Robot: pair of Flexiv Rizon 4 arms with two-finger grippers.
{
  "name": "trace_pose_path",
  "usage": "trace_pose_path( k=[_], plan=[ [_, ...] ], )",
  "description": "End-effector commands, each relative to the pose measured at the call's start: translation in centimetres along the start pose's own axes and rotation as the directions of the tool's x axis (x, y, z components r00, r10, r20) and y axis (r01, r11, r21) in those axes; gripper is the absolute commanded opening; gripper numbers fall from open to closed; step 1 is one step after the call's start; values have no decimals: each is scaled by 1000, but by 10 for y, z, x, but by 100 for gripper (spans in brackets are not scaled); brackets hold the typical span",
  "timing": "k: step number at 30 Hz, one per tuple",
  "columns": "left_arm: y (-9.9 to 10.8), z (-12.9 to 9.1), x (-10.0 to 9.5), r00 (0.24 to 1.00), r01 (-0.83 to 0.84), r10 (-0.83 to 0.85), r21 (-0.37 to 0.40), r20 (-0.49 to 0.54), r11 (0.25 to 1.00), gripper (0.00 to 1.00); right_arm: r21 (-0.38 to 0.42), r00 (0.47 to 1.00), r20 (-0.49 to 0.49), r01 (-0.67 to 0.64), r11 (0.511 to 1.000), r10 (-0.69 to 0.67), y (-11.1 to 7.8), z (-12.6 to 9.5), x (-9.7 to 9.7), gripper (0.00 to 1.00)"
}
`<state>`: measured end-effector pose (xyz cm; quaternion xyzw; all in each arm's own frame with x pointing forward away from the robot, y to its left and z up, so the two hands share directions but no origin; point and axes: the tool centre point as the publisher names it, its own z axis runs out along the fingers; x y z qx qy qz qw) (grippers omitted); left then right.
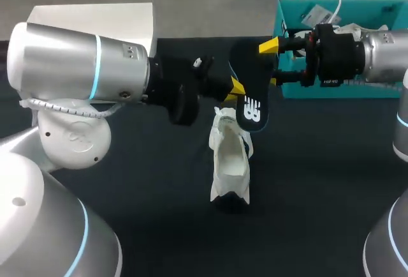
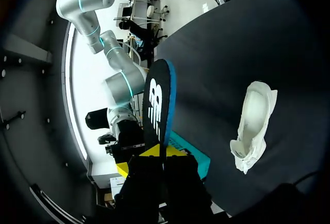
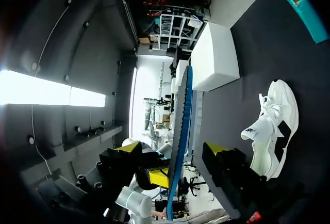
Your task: Take the shoe out of the shoebox, open the shoe tongue, remove and reinsert the insole, then place the shoe into the shoebox
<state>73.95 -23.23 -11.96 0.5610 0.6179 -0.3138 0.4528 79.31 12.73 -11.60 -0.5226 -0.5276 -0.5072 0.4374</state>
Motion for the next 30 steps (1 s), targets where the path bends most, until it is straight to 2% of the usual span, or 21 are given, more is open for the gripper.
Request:
trace_pose_path(
  k=[1, 9, 10, 11, 17, 18, 19, 20, 30],
  plan=[
    [5, 6, -1, 1000, 2, -2, -9, -11, 1000, 0, -7, 1000, 0, -2, 1000, 2, -5, 1, 0, 49],
    [3, 4, -3, 1000, -8, 8, -5, -10, 1000, 0, -5, 1000, -7, -3, 1000, 3, -4, 3, -3, 29],
    [2, 4, -3, 1000, -9, 9, -4, -10, 1000, 0, -4, 1000, -7, -3, 1000, 3, -4, 4, -4, 20],
    [2, 4, -3, 1000, -11, 11, -3, -10, 1000, 0, -4, 1000, -6, -3, 1000, 3, -4, 4, -4, 1],
    [3, 0, 0, 998, -20, 21, 15, -54, 1000, 0, -3, 1000, -1, -4, 1000, 4, -5, 4, -7, 0],
    [4, -1, 1, 997, -23, 24, 18, -71, 1000, 18, -3, 1000, -1, -5, 1000, 5, -5, 4, -7, 0],
    [5, -2, 2, 997, -27, 28, 21, -77, 999, 48, -3, 1000, -1, -5, 1000, 5, -5, 4, -8, 0],
    [6, -3, 2, 995, -28, 30, 28, -94, 999, 100, -3, 1000, -2, -5, 1000, 5, -5, 4, -8, 0],
    [17, -13, -1, 964, -72, 88, 76, -249, 995, 100, 12, 999, 31, -36, 999, 36, -3, 4, -19, 0]
  ],
)
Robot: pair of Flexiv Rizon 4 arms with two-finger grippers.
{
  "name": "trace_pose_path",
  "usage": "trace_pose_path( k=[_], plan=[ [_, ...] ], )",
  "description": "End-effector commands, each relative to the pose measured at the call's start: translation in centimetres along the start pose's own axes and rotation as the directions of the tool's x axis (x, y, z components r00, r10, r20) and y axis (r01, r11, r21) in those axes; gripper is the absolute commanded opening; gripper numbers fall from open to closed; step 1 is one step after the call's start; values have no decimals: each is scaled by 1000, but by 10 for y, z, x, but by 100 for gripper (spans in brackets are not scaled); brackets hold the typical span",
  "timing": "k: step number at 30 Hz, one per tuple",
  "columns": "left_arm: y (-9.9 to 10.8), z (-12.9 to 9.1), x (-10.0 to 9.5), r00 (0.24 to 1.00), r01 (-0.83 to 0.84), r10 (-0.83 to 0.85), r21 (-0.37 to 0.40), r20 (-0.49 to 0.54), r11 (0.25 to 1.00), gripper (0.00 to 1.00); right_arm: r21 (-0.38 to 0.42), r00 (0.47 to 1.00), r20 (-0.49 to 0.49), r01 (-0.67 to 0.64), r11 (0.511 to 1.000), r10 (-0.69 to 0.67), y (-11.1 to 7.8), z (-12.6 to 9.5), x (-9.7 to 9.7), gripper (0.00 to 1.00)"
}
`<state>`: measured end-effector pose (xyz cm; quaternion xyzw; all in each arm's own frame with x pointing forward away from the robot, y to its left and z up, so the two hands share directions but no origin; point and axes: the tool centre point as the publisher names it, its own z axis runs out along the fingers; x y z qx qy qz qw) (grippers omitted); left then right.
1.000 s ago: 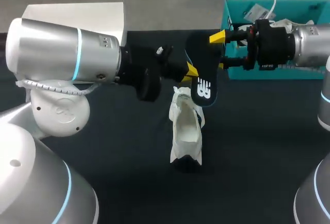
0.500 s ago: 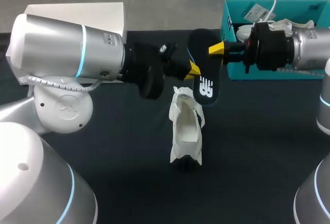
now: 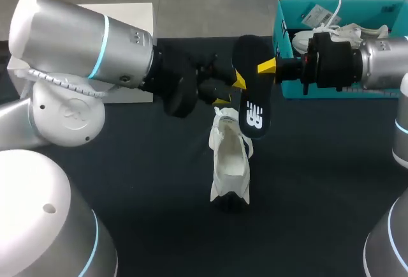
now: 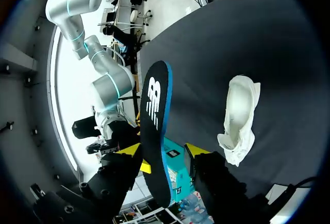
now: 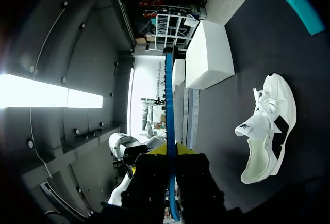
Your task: Take the shoe out of the shoebox, open the shoe tongue, remove and reinsert the insole, then place the shoe into the shoebox
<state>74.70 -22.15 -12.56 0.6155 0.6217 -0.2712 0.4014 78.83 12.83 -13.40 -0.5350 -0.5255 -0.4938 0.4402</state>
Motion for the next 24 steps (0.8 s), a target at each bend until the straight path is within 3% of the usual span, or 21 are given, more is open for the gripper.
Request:
trace_pose_path(
  k=[1, 15, 24],
  plan=[
    [11, -11, -11, 992, -11, 13, 16, -129, 1000, 100, 10, 1000, 13, -8, 1000, 8, 3, 2, -2, 0],
    [32, -17, -28, 898, 4, -3, 0, -441, 1000, 100, 26, 999, 39, -16, 1000, 15, 4, 10, -7, 0],
    [35, -20, -33, 824, 14, -1, 18, -566, 1000, 100, 30, 999, 45, -15, 999, 13, 4, 15, -9, 0]
  ],
)
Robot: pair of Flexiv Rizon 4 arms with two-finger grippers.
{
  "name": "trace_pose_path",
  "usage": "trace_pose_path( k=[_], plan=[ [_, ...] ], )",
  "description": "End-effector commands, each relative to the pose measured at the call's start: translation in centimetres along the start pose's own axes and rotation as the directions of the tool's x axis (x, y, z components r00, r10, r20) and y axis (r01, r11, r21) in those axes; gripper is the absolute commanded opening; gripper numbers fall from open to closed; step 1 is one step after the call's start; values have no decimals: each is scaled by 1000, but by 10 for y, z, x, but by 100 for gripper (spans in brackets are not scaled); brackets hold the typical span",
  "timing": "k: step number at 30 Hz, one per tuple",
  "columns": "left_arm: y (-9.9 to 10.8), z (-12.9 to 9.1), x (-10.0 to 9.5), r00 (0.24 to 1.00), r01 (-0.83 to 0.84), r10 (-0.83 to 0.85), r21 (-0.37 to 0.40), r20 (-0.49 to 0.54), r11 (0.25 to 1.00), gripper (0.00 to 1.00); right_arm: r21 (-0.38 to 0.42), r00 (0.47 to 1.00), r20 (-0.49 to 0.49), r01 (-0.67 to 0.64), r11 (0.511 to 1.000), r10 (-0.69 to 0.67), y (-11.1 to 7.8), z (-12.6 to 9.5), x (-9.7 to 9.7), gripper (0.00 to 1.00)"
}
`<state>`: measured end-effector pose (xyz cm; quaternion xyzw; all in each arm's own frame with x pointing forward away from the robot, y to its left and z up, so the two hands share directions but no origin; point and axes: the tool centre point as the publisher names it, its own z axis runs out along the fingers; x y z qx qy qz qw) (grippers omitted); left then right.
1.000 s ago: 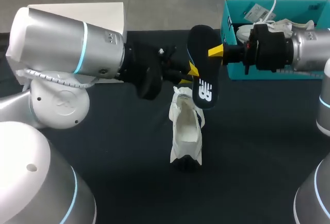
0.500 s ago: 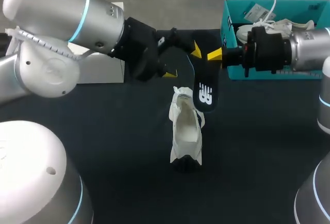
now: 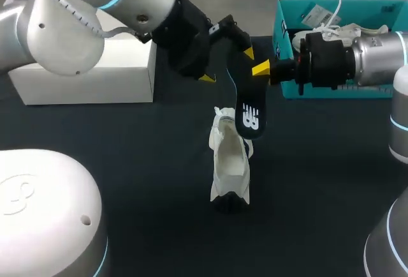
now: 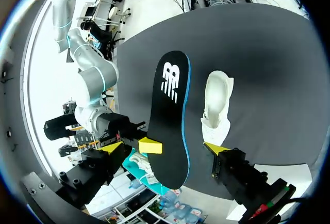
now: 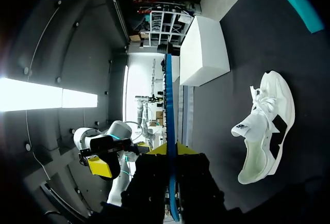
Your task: Take the shoe out of the shoebox, open the shoe tongue, remove and reinsert the insole, then place the shoe into the shoebox
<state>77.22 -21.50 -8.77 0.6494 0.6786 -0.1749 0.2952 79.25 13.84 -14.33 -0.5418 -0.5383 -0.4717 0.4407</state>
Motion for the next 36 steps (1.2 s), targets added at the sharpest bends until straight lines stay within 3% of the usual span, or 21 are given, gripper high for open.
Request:
trace_pose_path(
  k=[1, 15, 26, 36],
  plan=[
    [4, -1, -8, 957, -5, 9, 15, -291, 1000, 100, 0, 1000, 3, -1, 1000, 1, 1, 4, -1, 0],
    [12, -13, -11, 856, -24, 70, 96, -513, 995, 100, 10, 1000, -4, -9, 1000, 9, 1, 12, -7, 0],
    [11, -13, -22, 804, -46, 105, 115, -586, 992, 100, 20, 1000, -15, -2, 1000, 2, 4, 18, -8, 0],
    [14, -13, -28, 784, -57, 96, 83, -613, 995, 100, 22, 1000, -18, -3, 1000, 3, 3, 16, -11, 0]
  ],
)
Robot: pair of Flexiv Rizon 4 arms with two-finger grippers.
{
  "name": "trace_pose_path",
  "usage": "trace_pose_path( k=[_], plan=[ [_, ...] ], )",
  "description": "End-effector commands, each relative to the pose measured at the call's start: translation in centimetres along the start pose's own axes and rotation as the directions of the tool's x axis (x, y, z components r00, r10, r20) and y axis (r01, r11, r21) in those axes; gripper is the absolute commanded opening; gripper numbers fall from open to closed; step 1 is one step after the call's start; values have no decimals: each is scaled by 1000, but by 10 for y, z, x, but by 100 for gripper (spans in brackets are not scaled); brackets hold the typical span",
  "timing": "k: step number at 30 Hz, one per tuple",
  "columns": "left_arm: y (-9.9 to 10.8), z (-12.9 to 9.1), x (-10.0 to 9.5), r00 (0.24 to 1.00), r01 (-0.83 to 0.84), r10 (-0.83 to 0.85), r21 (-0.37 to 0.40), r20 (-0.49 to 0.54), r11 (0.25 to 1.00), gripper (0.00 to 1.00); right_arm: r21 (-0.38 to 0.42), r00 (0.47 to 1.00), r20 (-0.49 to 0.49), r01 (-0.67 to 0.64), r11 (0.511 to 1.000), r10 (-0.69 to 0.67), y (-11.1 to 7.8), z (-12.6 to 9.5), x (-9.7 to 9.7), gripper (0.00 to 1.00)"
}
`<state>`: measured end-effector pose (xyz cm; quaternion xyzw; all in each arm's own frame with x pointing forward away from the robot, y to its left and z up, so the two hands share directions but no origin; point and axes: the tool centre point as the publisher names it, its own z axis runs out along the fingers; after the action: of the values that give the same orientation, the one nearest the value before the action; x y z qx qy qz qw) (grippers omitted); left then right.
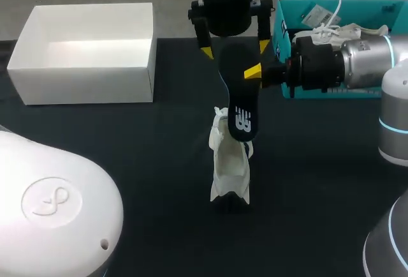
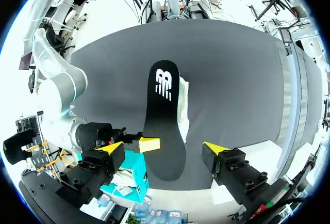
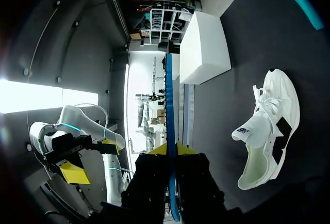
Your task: Take the shoe out of the shoebox, open the shoe tongue, remove and reinsert the insole, then place the shoe into the shoebox
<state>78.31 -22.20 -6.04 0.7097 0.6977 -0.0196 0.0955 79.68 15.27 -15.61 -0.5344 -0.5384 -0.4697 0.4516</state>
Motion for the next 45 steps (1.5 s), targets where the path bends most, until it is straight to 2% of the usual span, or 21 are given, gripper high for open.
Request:
trace_pose_path(
  k=[1, 5, 8, 41, 45],
  plan=[
    [2, -2, -6, 991, 19, -22, -19, -135, 1000, 100, 3, 1000, -1, 2, 1000, -2, -1, 0, -1, 0],
    [2, -1, -6, 991, 43, -45, -16, -130, 999, 100, 7, 1000, 0, 4, 1000, -4, -1, 0, 1, 0],
    [1, 0, -9, 993, 73, -74, -22, -87, 997, 100, 8, 1000, 2, 8, 1000, -8, -2, -2, 2, 0],
    [1, 0, -9, 993, 73, -74, -22, -87, 997, 100, 0, 1000, 10, 18, 1000, -18, -8, -7, 7, 0],
    [-1, 6, -3, 994, 107, -107, 5, 1, 994, 100, -7, 1000, 12, 19, 1000, -18, -9, -10, 7, 0]
  ],
)
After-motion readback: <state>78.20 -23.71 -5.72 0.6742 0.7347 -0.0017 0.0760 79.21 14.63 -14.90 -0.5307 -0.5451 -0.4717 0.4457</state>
